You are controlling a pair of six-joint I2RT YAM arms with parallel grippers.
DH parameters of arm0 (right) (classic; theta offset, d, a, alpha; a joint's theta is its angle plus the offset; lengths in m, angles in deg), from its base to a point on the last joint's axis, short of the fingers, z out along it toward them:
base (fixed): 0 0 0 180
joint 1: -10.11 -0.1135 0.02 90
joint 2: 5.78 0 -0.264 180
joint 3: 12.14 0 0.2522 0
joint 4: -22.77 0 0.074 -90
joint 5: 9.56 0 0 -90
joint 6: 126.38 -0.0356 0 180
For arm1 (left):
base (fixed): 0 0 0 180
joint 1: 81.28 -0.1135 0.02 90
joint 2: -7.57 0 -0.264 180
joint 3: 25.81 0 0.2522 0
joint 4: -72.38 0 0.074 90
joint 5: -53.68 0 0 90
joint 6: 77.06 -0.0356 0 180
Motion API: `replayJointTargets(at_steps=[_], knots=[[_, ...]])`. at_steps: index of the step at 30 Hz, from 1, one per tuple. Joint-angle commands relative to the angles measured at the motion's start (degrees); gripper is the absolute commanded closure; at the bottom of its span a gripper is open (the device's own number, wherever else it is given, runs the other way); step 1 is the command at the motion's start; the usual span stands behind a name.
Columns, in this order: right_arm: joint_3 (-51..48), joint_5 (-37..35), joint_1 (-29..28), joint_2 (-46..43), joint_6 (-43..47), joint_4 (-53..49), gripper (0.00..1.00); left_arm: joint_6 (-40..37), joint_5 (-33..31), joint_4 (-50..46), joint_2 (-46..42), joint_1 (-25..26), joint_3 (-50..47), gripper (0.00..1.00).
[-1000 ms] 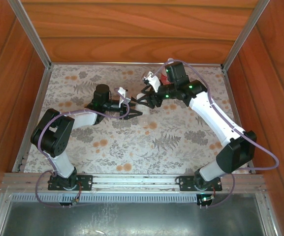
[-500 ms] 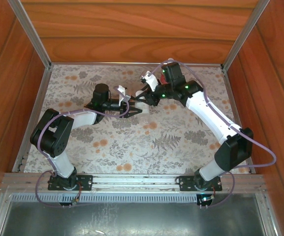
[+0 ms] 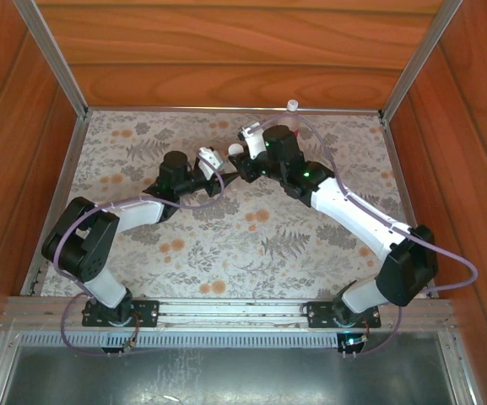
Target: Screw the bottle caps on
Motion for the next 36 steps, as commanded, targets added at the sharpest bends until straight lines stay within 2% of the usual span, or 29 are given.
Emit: replayJointTargets(at_steps=[1,2,5,13,15,21,23,24,28,32,36], knots=[[-0.14,8.77,3.83,-3.72,0.48,1.06,0.34,0.52,11.56,2.25,-0.63,-1.59,0.64,0.47],[-0.04,11.75,4.68,-4.15,1.02,0.61,0.30,0.85,14.97,2.23,-0.19,-2.03,0.89,0.47],[0.98,15.79,5.05,-4.23,5.54,-1.79,0.23,1.33,20.01,2.22,0.47,-2.15,1.60,0.47],[2.90,17.08,5.04,-0.87,7.08,-4.38,0.23,2.13,23.24,2.25,1.70,-2.10,3.05,0.47],[3.10,17.56,5.03,0.09,7.00,-4.45,0.25,2.15,23.55,2.19,1.90,-2.11,3.13,0.47],[3.91,18.88,5.06,2.04,7.34,-5.48,0.41,2.73,23.34,2.22,2.10,-2.07,3.00,0.47],[4.58,20.28,5.03,2.58,7.61,-6.45,0.44,2.76,22.79,2.24,2.10,-2.08,3.07,0.47],[4.79,21.54,4.98,2.79,7.73,-6.72,0.43,2.90,22.35,2.20,2.17,-2.04,3.05,0.47],[5.01,29.11,4.95,3.06,7.87,-7.05,0.29,3.17,21.49,2.26,2.93,-2.19,3.14,0.47],[5.01,28.46,4.99,3.12,8.95,-8.36,0.27,3.52,21.63,2.25,3.46,-2.13,3.46,0.47],[5.10,26.18,5.04,3.21,9.19,-8.82,0.44,3.46,21.52,2.25,3.26,-2.18,3.48,0.47]])
